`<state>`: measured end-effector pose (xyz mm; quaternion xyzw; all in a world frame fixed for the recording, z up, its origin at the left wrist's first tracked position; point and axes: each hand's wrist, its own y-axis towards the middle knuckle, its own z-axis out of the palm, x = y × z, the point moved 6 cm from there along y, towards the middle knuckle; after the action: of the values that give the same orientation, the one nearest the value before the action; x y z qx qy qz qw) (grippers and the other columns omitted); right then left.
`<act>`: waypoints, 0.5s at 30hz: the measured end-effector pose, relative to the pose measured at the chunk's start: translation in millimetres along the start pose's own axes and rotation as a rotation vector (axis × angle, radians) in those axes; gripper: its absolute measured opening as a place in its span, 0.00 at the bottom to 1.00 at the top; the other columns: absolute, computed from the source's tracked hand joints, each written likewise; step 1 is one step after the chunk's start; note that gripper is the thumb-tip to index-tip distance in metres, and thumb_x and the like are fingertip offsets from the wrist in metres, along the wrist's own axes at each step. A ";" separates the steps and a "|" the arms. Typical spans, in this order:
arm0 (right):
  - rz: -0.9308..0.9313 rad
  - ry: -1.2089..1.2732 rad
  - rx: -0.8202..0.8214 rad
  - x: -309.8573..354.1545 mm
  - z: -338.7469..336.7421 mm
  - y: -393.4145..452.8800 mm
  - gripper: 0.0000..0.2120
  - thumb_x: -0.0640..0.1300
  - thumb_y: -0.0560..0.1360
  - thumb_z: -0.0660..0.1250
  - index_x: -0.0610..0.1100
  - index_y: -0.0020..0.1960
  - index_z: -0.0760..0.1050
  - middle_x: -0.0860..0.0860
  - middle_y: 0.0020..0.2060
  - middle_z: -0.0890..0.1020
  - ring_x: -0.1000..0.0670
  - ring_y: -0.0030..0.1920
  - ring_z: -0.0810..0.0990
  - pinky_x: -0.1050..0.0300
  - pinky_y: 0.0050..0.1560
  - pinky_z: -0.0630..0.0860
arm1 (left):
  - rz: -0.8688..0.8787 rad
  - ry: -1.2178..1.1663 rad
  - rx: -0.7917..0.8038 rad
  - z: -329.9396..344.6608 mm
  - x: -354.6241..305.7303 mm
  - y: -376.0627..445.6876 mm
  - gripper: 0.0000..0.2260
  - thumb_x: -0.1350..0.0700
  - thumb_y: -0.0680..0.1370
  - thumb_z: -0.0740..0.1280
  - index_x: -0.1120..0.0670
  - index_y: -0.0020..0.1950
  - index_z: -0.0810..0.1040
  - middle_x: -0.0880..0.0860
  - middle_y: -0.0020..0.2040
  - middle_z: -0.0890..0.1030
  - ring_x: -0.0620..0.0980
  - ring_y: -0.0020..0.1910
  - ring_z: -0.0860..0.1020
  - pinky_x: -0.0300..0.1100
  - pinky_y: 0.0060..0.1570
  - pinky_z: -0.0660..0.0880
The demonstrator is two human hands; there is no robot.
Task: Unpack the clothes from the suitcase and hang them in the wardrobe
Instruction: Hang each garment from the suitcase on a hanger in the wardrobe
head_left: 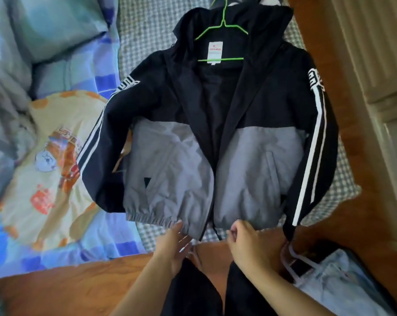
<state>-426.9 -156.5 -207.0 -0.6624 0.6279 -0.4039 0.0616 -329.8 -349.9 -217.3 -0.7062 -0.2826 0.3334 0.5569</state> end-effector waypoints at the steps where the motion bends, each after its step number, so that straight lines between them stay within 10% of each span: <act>1: -0.017 0.019 -0.020 -0.2 17.3 -4.0 0.13 0.47 0.75 0.71 0.52 0.42 0.66 0.54 0.40 0.74 0.49 0.39 0.77 0.51 0.38 0.75 | -0.005 -0.005 0.059 1.3 5.6 2.0 0.08 0.56 0.82 0.68 0.59 0.57 0.79 0.57 0.47 0.83 0.55 0.47 0.82 0.47 0.49 0.78; 7: 0.062 0.055 -0.237 5.1 76.8 9.5 0.21 0.59 0.77 0.65 0.44 0.59 0.70 0.46 0.53 0.75 0.45 0.53 0.75 0.47 0.49 0.77 | 0.030 0.083 0.193 -8.4 25.3 -1.7 0.06 0.62 0.83 0.64 0.61 0.58 0.77 0.61 0.51 0.83 0.58 0.50 0.83 0.46 0.48 0.79; 15: 0.063 -0.017 -0.291 -1.8 83.4 11.9 0.06 0.38 0.73 0.70 0.41 0.50 0.76 0.43 0.47 0.79 0.39 0.48 0.78 0.48 0.46 0.74 | 0.066 0.066 0.230 -11.4 33.1 -0.4 0.03 0.64 0.81 0.67 0.62 0.53 0.79 0.58 0.48 0.84 0.52 0.46 0.85 0.43 0.45 0.80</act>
<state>-384.9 -192.8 -270.3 -0.6477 0.6998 -0.3008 -0.0170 -300.4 -331.1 -220.3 -0.6572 -0.2008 0.3582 0.6320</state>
